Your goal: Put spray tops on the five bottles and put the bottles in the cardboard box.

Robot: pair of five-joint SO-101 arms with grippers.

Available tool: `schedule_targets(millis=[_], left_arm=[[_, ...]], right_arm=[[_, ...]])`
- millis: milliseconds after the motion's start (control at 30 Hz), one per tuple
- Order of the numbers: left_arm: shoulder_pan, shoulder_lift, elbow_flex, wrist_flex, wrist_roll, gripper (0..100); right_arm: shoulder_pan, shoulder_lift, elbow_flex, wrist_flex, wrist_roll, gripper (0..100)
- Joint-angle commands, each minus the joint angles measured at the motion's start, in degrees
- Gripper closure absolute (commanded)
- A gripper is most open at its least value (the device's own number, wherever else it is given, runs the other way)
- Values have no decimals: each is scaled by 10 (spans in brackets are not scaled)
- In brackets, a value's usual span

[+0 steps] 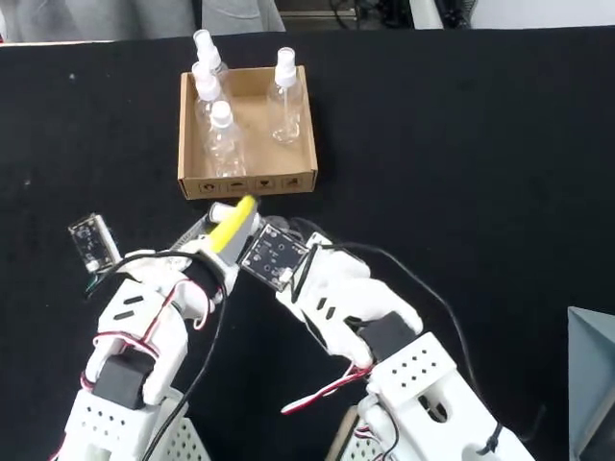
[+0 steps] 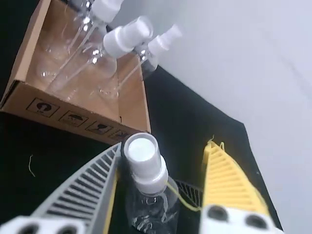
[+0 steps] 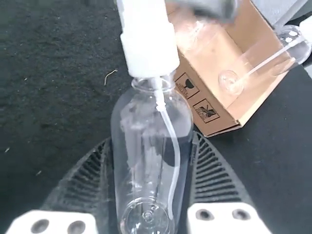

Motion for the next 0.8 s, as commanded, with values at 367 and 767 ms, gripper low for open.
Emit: schedule_targets(millis=[367, 767], left_arm=[[4, -7, -45, 1, -14, 787], [-46, -8, -70, -1, -11, 784]], right_arm=[[-8, -23, -9, -19, -7, 900], [-7, -23, -9, -19, -7, 900]])
